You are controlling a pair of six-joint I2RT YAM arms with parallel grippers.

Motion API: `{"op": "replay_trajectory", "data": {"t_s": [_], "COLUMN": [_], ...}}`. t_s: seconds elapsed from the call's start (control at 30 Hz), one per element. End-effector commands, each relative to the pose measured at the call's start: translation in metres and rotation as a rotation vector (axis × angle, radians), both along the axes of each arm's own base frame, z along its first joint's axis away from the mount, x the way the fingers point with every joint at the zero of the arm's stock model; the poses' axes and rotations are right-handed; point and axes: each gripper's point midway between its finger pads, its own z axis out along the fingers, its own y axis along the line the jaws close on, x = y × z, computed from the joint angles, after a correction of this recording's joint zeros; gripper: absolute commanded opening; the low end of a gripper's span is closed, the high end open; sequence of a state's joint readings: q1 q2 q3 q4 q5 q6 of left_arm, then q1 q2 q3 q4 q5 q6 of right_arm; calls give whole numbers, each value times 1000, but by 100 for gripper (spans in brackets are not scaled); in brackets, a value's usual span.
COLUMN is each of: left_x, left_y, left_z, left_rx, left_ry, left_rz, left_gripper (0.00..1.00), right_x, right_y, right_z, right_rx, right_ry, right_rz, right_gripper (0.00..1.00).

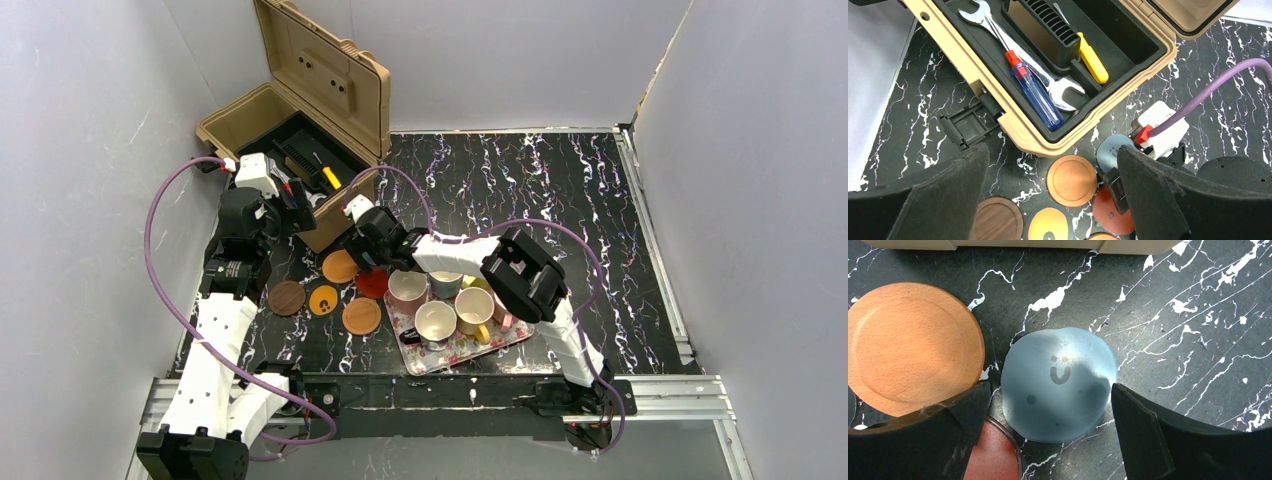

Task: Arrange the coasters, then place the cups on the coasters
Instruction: Move the coaster to the center of the board.

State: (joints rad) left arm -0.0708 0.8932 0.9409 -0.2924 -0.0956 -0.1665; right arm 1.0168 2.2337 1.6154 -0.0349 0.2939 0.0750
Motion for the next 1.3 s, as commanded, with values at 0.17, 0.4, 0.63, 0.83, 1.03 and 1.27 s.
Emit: {"op": "replay_trajectory", "data": {"t_s": [0.17, 0.4, 0.63, 0.83, 1.03, 1.27], "left_x": [-2, -3, -3, -3, -3, -2], "left_y": [4, 4, 4, 5, 5, 5], "left_z": [1, 0, 1, -1, -2, -4], "left_rx": [23, 25, 25, 28, 28, 28], "left_ry": [-7, -7, -7, -2, 2, 9], "left_rz": [14, 18, 21, 23, 24, 24], "left_gripper": [98, 98, 98, 98, 98, 98], "right_x": [-3, -2, 0, 7, 16, 26], "right_y": [1, -9, -25, -40, -69, -104], "right_z": [-15, -23, -31, -35, -36, -40], "right_rx": [-5, 8, 6, -10, -37, -37], "right_ry": [41, 81, 111, 103, 94, 115], "right_rz": [-17, -56, -98, -153, -227, -281], "right_gripper": [98, 99, 99, 98, 98, 97]}}
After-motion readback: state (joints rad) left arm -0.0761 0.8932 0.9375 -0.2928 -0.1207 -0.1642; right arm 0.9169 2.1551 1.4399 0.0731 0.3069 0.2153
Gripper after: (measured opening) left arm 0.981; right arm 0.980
